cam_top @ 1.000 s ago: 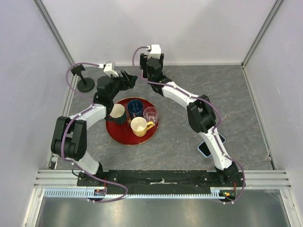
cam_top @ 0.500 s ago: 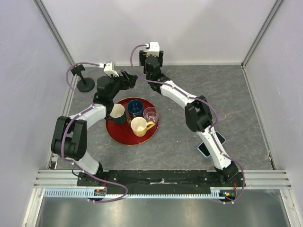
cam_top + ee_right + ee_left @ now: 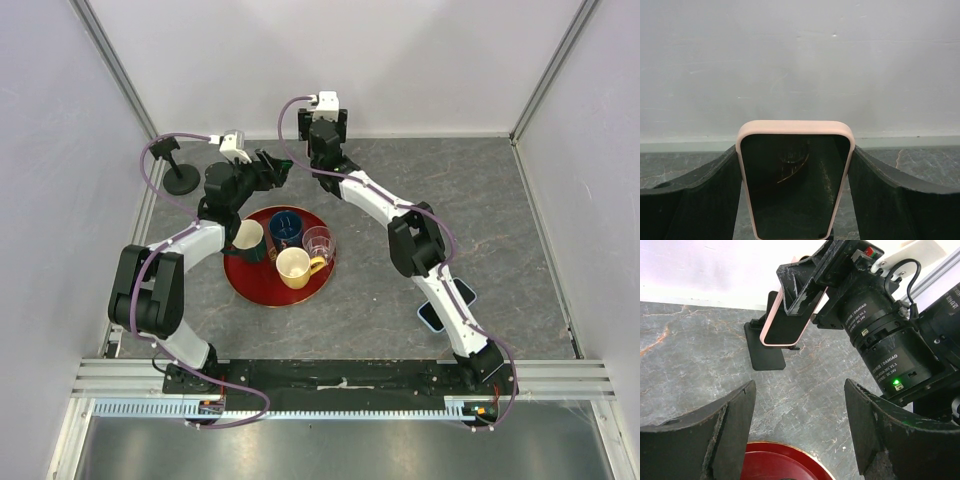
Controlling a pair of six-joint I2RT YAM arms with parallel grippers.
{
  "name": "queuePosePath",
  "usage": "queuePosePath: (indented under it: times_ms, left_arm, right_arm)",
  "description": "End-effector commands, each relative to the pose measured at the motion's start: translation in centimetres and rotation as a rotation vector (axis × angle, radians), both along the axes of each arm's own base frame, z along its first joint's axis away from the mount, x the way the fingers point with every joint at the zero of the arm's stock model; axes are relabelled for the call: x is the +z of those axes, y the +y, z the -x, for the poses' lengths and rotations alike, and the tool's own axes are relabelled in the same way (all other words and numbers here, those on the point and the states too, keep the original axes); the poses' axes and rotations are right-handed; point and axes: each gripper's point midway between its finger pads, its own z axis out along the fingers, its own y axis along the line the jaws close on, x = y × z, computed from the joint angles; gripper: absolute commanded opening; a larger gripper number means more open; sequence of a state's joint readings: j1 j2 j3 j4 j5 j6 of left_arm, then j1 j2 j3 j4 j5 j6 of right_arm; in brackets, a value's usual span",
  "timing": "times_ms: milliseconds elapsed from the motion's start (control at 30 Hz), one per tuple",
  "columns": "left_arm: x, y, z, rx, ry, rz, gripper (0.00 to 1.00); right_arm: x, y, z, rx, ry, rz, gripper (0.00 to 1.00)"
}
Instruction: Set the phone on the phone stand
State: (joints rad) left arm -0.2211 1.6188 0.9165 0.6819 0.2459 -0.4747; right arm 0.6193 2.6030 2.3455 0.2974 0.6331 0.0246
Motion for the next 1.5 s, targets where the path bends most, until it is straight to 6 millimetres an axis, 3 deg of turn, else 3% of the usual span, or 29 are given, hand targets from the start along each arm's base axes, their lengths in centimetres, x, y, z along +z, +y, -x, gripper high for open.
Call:
queuePosePath:
  times_ms: [0,533,667,1267,1467]
  left_arm:
    - [1.2,-0.4,0.0,-0.016,-0.043,0.033,0.77]
    - [1.2,-0.6,0.0,-0.029,-0.044,0.045,0.77]
    - [1.3,-0.7,0.0,-0.032,-0.045,0.05,0.77]
    - [1.1,-0.7,-0.1,-0.034,-0.041,0.049,0.77]
    - [1.1,-0.7,-0.1,-0.034,-0.039,0.05,0.77]
  right_arm:
    - [5.4,-0.6,-0.4,-0.02,-0.122,-0.071,0.0]
    - [5.0,-0.9,0.0,0.002,-0.088,-0.028,0.0]
    - [4.1,-0.9,0.0,-0.004,-0.075,-0.017,0.01]
    - [2.5,-0.6,-0.8,-0.025,-0.068,-0.045,0.2]
    - [1.6,-0.4,-1.0,-0.019,-0.058,-0.036,0.32]
